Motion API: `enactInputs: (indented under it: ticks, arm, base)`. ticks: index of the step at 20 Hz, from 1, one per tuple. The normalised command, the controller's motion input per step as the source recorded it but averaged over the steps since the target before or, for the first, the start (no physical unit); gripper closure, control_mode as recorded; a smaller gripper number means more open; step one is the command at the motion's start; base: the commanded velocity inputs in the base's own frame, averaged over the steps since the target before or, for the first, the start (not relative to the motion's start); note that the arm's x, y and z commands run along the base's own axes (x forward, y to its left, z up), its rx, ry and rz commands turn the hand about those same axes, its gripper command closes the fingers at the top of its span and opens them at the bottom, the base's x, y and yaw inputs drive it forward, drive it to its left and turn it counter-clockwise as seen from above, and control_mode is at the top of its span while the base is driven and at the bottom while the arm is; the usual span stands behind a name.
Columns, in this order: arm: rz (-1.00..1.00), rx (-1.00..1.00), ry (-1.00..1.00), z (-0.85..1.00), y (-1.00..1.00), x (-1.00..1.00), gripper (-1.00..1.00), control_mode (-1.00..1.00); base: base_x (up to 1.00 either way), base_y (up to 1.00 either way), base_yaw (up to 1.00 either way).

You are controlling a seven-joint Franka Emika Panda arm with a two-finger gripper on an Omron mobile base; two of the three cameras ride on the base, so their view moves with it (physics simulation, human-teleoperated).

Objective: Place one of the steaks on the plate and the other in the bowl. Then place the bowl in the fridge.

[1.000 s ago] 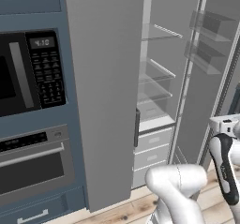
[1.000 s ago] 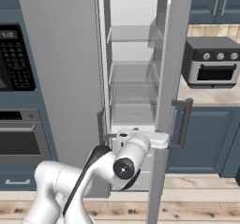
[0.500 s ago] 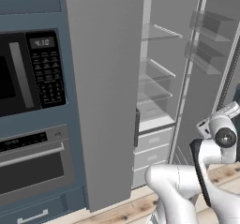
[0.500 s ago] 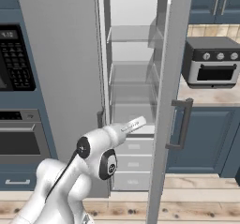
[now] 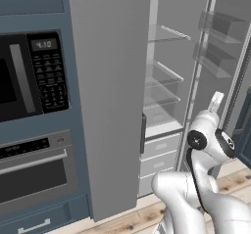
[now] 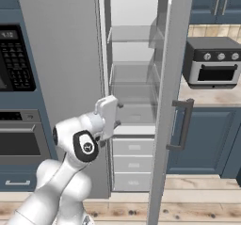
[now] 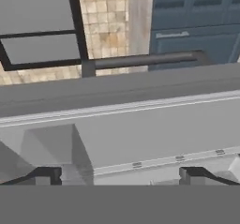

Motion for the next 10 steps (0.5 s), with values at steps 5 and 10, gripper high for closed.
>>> enactInputs:
  ticks: [5,10]
  arm:
    - [-0.15,-0.21,0.31,-0.16,0.21,0.19,-1.00,-1.00]
    - [-0.13,-0.24,0.65,-0.05,0.00,0.14,-1.00,-1.00]
  base:
    - [0.00,0.00,0.00]
    - [0.00,0.00,0.00]
